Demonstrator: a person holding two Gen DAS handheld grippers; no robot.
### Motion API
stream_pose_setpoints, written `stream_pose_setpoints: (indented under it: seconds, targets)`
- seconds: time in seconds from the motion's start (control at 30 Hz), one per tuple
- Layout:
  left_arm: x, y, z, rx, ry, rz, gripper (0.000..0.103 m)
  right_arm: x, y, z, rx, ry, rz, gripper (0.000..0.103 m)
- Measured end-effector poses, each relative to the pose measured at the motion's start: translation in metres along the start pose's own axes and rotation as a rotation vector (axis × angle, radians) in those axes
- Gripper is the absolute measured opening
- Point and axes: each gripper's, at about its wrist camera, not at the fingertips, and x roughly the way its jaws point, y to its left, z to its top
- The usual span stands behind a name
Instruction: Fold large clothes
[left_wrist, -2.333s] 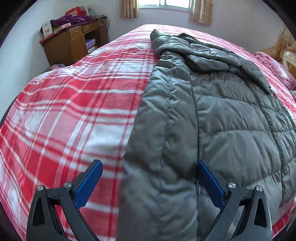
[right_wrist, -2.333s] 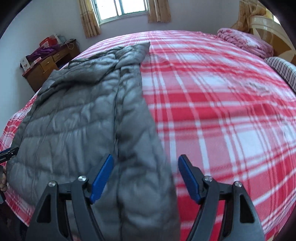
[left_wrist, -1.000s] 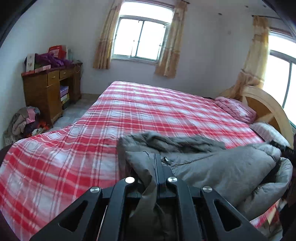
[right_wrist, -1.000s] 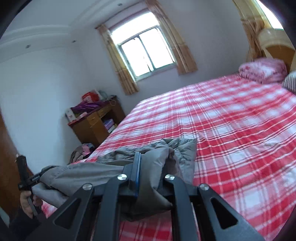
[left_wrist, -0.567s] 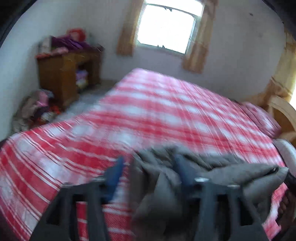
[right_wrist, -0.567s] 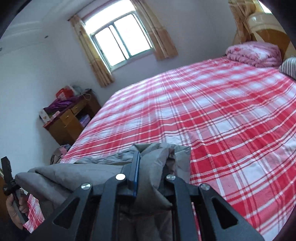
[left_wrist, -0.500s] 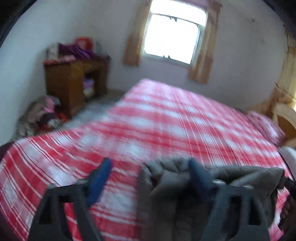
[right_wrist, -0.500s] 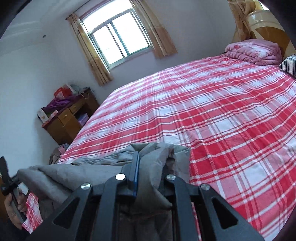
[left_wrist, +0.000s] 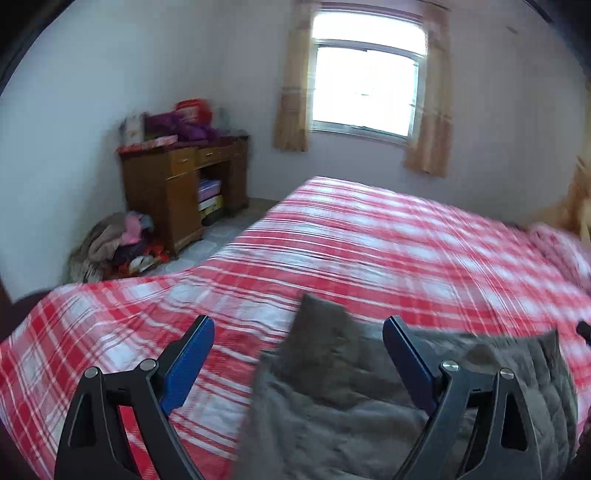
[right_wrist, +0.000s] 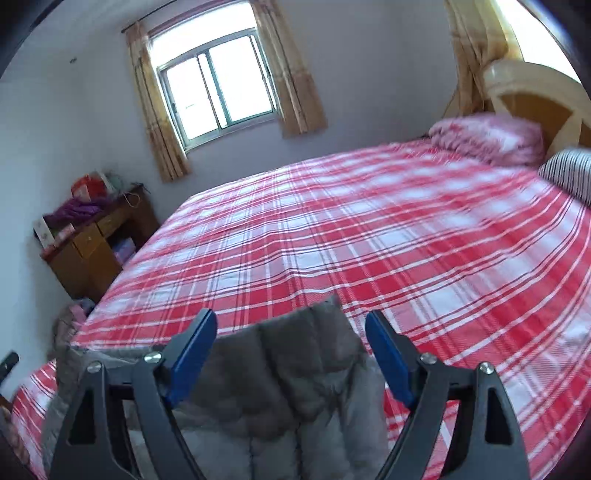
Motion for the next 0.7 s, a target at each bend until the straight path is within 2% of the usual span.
stream_pose_setpoints:
  seconds: [0.13,0.23,0.3,0.37,0.5,0.7]
  targets:
    - [0.004,-0.055,-0.019,0.206,-0.044,0.022,0.093,-0.022,0.053,-0.031,-0.129,0.030,0.062,0.094]
    - [0.030,-0.082,-0.034,0.346,-0.015,0.080,0.094,-0.014,0.096,-0.057,-0.292,0.070,0.126,0.096]
    - [0.053,-0.086,-0.040,0.384,0.004,0.149,0.094,-0.001,0.111,-0.070,-0.378,0.078,0.112,0.096]
    - [0.075,-0.079,-0.040,0.367,0.052,0.191,0.094,0.019,0.112,-0.074,-0.415,0.096,0.063,0.096]
    - [0.118,-0.050,-0.037,0.243,0.160,0.243,0.094,0.054,0.094,-0.070,-0.402,0.123,-0.018,0.096]
    - [0.155,-0.029,-0.039,0.110,0.262,0.236,0.097,0.086,0.063,-0.066,-0.301,0.155,-0.068,0.096]
